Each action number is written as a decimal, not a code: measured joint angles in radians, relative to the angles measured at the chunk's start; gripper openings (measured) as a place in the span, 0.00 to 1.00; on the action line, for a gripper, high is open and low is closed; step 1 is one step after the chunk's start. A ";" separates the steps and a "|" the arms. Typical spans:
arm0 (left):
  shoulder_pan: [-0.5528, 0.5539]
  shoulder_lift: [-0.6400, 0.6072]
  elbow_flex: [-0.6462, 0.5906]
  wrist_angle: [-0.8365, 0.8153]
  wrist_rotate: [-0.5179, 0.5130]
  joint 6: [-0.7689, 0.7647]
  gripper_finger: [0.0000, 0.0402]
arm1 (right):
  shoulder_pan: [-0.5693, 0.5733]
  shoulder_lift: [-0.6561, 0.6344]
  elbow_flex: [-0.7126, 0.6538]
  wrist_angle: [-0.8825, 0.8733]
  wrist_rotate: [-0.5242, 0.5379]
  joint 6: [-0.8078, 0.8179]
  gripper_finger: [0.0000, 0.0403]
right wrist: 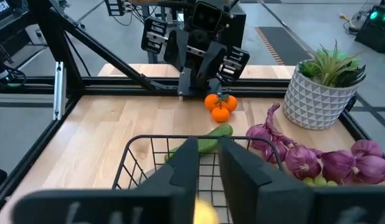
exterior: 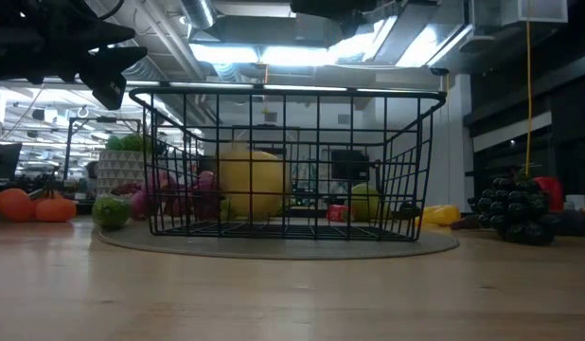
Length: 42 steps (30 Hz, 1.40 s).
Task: Build produce basket
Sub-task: Put the yellow pear into the black wire basket, then put the red bell pepper into the black wire basket
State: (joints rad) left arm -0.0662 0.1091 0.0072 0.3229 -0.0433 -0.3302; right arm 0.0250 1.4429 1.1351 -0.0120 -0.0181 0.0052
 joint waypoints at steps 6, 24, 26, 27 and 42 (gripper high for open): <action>0.000 0.000 0.000 0.000 0.000 0.000 0.29 | 0.000 0.000 0.000 0.000 0.000 -0.009 0.29; 0.000 0.000 0.000 0.000 0.000 0.000 0.29 | -0.038 -0.104 0.000 -0.199 -0.001 0.065 0.31; 0.000 0.000 0.000 0.000 0.000 0.000 0.29 | -0.056 -0.158 0.000 -0.269 0.000 0.065 0.31; 0.000 0.000 0.000 0.000 0.000 0.000 0.29 | -0.065 -0.188 0.000 -0.304 0.000 0.066 0.31; 0.000 0.000 0.000 0.000 0.000 0.000 0.29 | -0.107 -0.450 0.000 -0.901 0.555 0.453 0.31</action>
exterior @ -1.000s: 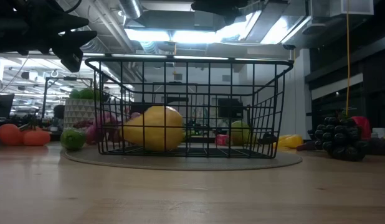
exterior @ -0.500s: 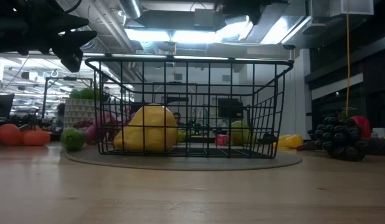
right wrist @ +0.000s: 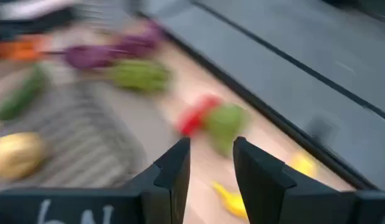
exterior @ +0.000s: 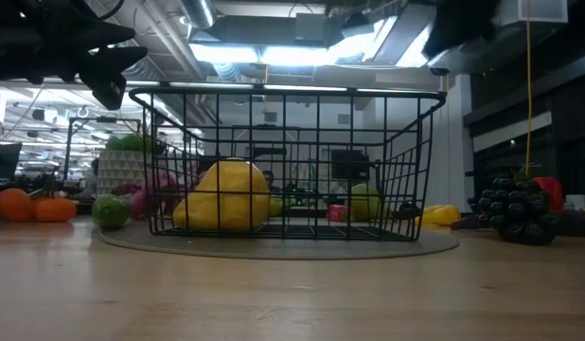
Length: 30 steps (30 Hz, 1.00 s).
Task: Build produce basket
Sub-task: Put the red bell pepper into the black wire basket
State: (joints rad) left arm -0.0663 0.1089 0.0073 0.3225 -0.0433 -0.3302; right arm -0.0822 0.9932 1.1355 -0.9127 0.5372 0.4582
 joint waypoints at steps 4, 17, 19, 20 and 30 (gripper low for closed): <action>0.000 0.000 0.000 0.000 0.000 0.000 0.29 | 0.000 0.023 0.000 -0.244 0.113 0.250 0.31; 0.000 0.000 0.000 0.000 0.000 0.000 0.29 | 0.000 0.115 0.000 -0.513 0.002 0.371 0.31; 0.000 0.000 0.000 0.000 0.000 0.000 0.29 | 0.000 0.121 0.000 -0.528 -0.024 0.339 0.31; 0.000 0.000 0.000 0.000 0.000 0.000 0.29 | -0.001 0.122 0.000 -0.542 -0.046 0.324 0.31; 0.000 0.000 0.000 0.000 0.000 0.000 0.29 | -0.008 0.079 -0.018 -0.637 -0.120 0.348 0.31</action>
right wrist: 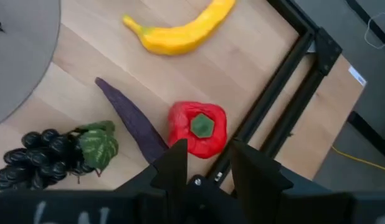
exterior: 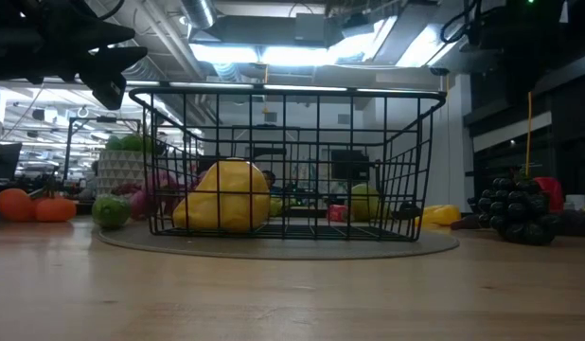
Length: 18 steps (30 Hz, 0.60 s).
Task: Build produce basket
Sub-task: Put the red bell pepper into the black wire basket
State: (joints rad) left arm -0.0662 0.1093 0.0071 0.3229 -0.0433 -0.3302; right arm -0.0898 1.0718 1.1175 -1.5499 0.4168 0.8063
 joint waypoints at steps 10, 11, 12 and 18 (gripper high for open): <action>0.000 0.000 0.000 0.000 0.000 0.000 0.29 | -0.014 -0.019 -0.193 0.103 -0.099 0.087 0.31; 0.000 0.000 0.000 0.000 0.000 0.000 0.29 | -0.019 -0.019 -0.216 0.128 -0.104 0.083 0.31; 0.000 0.000 0.000 0.000 0.000 0.000 0.29 | -0.026 -0.018 -0.234 0.149 -0.105 0.079 0.31; 0.000 0.000 0.000 0.000 0.000 0.000 0.29 | -0.105 -0.019 -0.323 0.206 -0.078 0.071 0.31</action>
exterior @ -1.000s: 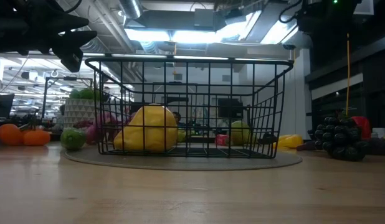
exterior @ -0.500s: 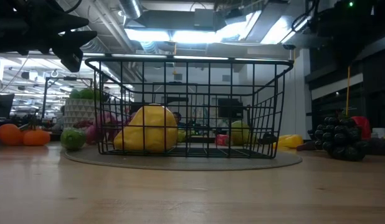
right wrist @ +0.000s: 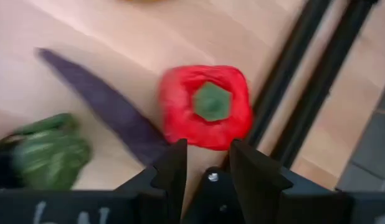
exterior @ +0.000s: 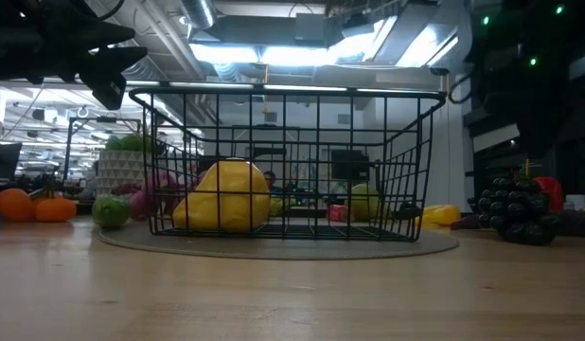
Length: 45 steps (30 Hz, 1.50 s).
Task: Build produce basket
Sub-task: Put the red bell pepper into the black wire basket
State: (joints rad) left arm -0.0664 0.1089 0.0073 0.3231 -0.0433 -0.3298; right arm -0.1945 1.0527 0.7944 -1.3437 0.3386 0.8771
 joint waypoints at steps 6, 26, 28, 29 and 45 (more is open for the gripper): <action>0.000 0.000 0.000 0.000 0.000 0.000 0.29 | -0.104 0.000 -0.054 0.072 -0.028 -0.100 0.31; 0.000 0.000 0.000 0.000 0.000 0.000 0.29 | -0.229 0.001 -0.063 0.179 -0.071 -0.232 0.31; 0.000 0.000 0.000 0.000 0.000 0.000 0.29 | -0.232 0.001 -0.079 0.184 -0.071 -0.232 0.31; 0.000 0.000 0.000 0.000 0.000 0.000 0.29 | -0.234 0.001 -0.091 0.188 -0.071 -0.232 0.31; 0.000 0.000 0.000 0.001 0.000 -0.001 0.29 | -0.241 0.001 -0.137 0.301 -0.018 -0.283 0.31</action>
State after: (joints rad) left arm -0.0663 0.1090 0.0074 0.3236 -0.0433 -0.3305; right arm -0.4358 1.0534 0.6571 -1.0427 0.3206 0.5945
